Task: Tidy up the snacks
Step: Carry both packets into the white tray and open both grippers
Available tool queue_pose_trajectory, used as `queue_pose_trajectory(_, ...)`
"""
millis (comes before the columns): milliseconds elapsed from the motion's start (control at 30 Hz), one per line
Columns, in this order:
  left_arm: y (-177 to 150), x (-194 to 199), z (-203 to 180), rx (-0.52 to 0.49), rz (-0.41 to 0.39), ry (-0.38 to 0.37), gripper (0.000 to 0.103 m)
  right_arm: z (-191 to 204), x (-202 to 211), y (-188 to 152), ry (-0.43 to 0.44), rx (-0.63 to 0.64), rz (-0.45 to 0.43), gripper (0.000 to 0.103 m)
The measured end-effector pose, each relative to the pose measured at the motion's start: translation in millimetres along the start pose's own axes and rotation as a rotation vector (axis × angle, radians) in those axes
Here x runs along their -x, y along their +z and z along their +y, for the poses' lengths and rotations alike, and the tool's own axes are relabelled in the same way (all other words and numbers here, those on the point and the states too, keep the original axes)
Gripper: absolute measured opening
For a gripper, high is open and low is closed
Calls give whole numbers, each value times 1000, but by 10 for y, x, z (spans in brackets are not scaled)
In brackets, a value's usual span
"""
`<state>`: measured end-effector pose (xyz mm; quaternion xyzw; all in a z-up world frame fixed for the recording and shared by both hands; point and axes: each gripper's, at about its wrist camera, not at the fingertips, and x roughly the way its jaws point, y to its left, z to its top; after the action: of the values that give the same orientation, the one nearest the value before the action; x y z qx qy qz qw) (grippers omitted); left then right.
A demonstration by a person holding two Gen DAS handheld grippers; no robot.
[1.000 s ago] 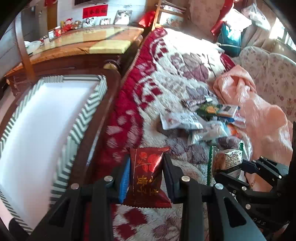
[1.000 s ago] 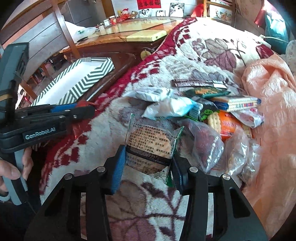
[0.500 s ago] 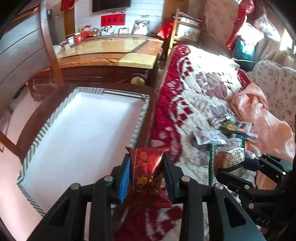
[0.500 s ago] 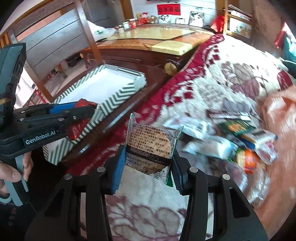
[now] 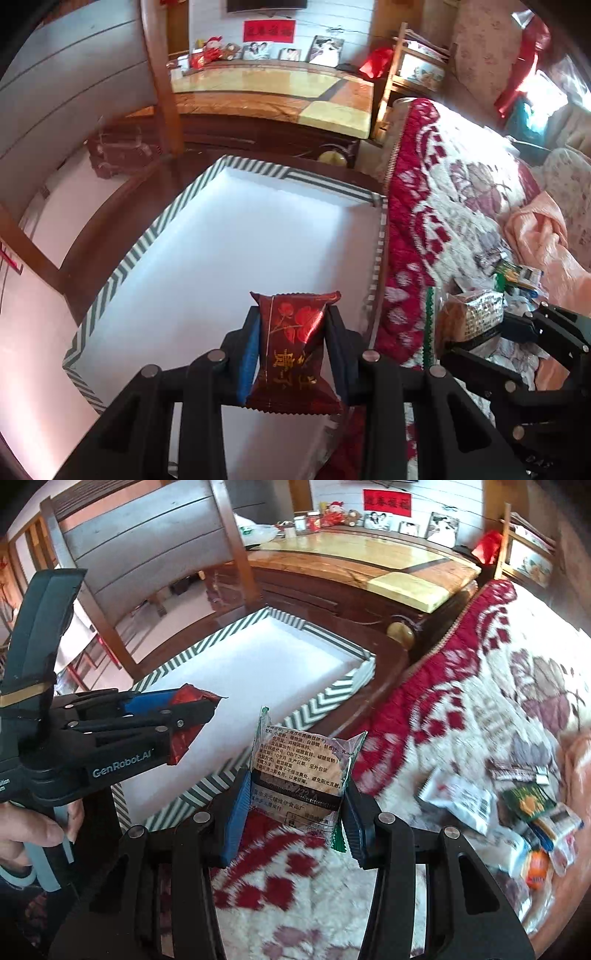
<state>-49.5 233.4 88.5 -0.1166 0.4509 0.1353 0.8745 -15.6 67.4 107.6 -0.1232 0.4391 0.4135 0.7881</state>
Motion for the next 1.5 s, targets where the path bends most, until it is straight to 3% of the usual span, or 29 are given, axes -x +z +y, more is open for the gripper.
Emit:
queue_pose_trajectory(567, 71, -369, 589, 128, 81, 72, 36, 461, -599, 532, 78, 110, 66, 45)
queue_pose_trajectory(1133, 100, -531, 737, 172, 100, 126, 37, 527, -1046, 478, 128, 119, 157, 45)
queue_pose_trajectory(1167, 99, -527, 744, 174, 100, 129, 39, 516, -1044, 484, 129, 110, 155, 45)
queue_pose_trajectory(1233, 98, -535, 754, 179, 107, 140, 65, 495, -1007, 483, 129, 91, 152, 45)
queue_pose_trajectory(1267, 97, -533, 758, 183, 106, 138, 70, 476, -959, 477, 129, 79, 143, 45)
queue_pose_trajectory(1500, 81, -393, 668, 173, 74, 136, 81, 395, -644, 369, 136, 40, 79, 45)
